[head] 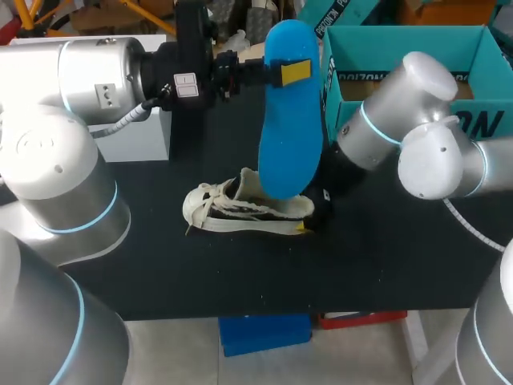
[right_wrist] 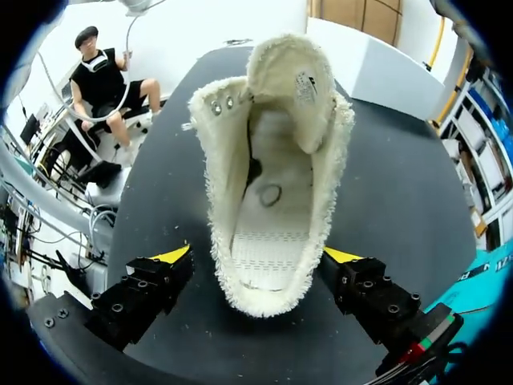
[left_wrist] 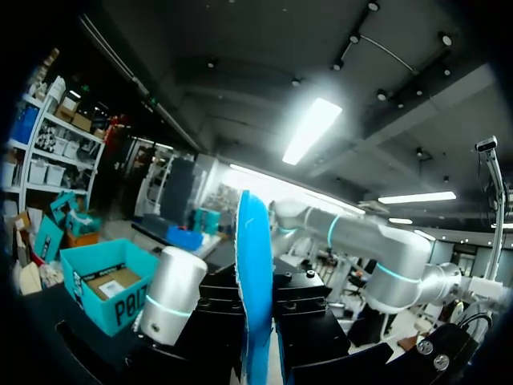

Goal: Take the shoe out of the shoebox, open the shoe tongue, remove and reinsert the insole, then place the shoe into the shoebox

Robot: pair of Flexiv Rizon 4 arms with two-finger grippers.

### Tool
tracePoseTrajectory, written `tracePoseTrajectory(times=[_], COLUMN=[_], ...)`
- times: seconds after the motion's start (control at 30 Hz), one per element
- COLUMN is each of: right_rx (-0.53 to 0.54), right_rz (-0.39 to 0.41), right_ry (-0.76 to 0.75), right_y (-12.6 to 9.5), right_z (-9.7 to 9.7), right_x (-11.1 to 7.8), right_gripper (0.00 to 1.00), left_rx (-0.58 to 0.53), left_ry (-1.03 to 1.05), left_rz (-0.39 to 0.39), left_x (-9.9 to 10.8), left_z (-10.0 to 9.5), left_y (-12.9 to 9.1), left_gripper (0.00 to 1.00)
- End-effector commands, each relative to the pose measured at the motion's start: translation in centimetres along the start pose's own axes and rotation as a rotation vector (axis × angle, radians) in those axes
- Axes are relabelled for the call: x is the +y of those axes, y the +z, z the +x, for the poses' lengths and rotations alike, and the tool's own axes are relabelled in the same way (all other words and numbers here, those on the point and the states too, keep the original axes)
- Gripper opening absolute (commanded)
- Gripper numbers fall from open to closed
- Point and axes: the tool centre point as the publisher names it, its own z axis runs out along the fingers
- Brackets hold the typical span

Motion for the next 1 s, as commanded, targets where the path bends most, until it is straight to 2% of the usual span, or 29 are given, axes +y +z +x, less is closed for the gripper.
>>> tracePoseTrajectory(times=[0.03, 0.2, 0.37, 1.0], right_rx=[-0.011, -0.043, -0.031, -0.041], right_rz=[0.410, 0.451, 0.452, 0.399], right_ry=[-0.010, -0.021, -0.009, -0.005], right_y=[-0.10, -0.12, 0.14, 0.60], right_z=[-0.23, -0.29, -0.24, 0.00], right_x=[0.86, 1.15, 1.10, 1.05], right_gripper=[1.00, 1.00, 1.00, 1.00], left_rx=[-0.002, -0.002, -0.002, -0.002], left_ry=[-0.001, -0.001, -0.001, -0.001], left_rz=[-0.004, -0.004, -0.004, -0.004], left_x=[0.00, 0.00, 0.00, 0.00], left_z=[0.03, 0.03, 0.03, 0.03], left_y=[0.14, 0.14, 0.14, 0.14], left_gripper=[0.00, 0.00, 0.00, 0.00])
